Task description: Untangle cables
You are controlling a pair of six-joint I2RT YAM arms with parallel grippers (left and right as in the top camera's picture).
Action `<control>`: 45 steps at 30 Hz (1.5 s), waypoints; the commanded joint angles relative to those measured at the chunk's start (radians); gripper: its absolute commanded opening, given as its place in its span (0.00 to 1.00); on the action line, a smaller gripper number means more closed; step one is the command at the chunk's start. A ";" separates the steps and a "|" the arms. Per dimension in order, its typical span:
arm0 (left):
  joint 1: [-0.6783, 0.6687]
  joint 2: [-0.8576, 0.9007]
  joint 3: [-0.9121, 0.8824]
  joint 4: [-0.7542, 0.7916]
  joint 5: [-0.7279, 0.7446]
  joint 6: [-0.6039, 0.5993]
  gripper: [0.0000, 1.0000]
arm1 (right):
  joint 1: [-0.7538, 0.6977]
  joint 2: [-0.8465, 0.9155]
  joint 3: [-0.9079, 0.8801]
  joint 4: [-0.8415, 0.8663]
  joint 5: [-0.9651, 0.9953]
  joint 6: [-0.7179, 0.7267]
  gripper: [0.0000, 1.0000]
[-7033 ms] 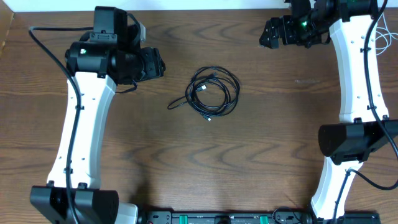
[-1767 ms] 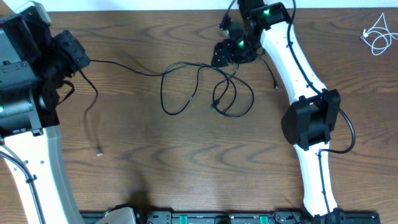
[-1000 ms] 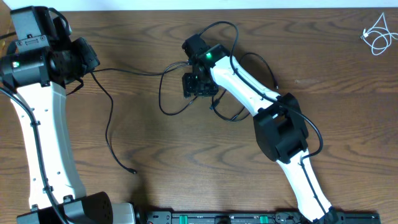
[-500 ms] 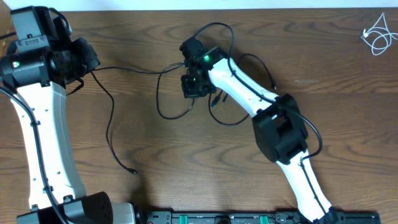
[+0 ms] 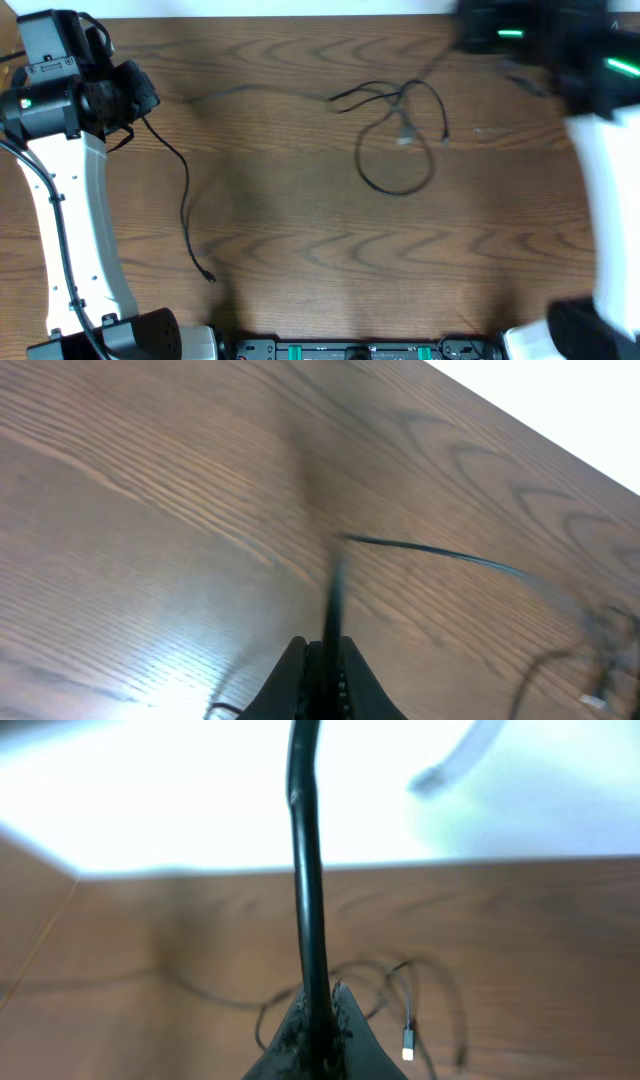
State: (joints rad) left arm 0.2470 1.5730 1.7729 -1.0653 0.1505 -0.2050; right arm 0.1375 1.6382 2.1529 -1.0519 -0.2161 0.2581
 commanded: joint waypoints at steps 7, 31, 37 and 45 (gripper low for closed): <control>0.005 0.040 -0.005 0.005 -0.238 -0.031 0.07 | -0.391 -0.135 -0.002 -0.100 0.061 -0.020 0.01; 0.245 0.125 -0.004 0.111 -0.290 -0.068 0.07 | -0.751 0.087 -0.002 -0.212 -0.207 -0.235 0.01; 0.174 0.125 -0.004 0.105 0.146 0.205 0.07 | -0.708 0.158 -0.002 -0.275 -0.241 -0.290 0.01; 0.010 0.125 -0.004 -0.002 0.230 0.336 0.08 | -0.597 0.225 -0.003 -0.375 -0.200 -0.342 0.04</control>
State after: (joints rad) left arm 0.3012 1.7039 1.7721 -1.0485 0.3222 0.0513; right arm -0.4911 1.8397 2.1509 -1.3956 -0.4362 -0.0490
